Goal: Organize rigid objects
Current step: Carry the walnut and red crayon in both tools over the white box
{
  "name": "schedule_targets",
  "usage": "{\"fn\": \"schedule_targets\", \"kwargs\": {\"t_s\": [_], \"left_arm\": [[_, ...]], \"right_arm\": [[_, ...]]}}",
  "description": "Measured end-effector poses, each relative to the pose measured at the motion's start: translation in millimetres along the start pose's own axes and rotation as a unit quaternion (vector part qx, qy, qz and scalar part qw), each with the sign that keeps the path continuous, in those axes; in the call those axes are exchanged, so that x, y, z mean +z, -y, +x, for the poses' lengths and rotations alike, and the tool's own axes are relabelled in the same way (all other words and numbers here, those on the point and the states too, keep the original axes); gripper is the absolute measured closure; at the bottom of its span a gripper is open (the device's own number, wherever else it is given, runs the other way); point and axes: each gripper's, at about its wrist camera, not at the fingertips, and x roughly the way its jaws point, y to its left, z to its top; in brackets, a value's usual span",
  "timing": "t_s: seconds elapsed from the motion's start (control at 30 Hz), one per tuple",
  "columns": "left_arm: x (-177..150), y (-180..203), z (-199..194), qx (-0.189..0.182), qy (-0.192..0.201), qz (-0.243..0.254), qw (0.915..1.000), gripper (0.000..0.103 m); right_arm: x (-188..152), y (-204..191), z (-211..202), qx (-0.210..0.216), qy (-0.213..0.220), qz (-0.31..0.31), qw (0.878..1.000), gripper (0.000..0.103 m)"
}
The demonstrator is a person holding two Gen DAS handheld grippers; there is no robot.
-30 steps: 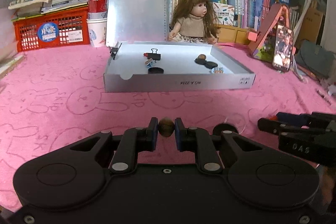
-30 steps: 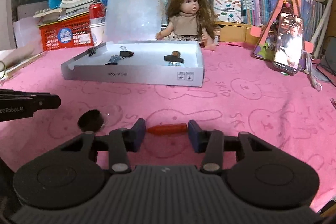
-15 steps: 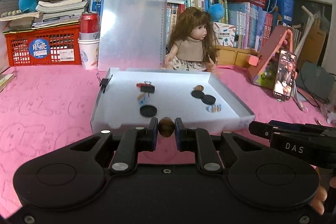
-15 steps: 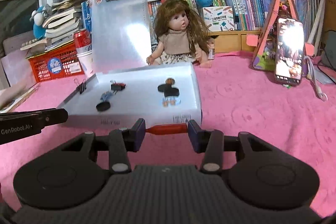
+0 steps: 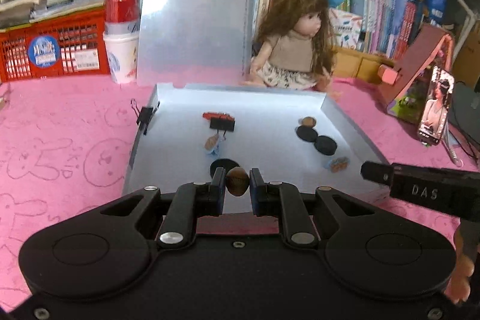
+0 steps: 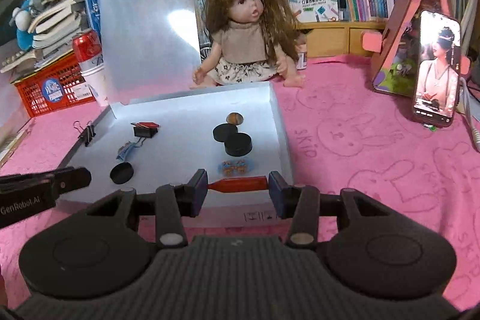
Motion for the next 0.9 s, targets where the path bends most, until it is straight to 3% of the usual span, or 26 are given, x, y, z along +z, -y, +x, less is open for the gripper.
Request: {"fn": "schedule_targets", "kwargs": {"t_s": [0.4, 0.9], "left_arm": [[-1.2, -8.5, 38.6, 0.006, -0.063, -0.014, 0.9979, 0.087], [13.5, -12.1, 73.6, 0.031, -0.07, -0.015, 0.997, 0.087]], "right_arm": [[5.8, 0.3, 34.1, -0.014, -0.063, -0.007, 0.998, 0.053], [14.8, -10.1, 66.5, -0.021, -0.071, -0.022, 0.997, 0.053]]}}
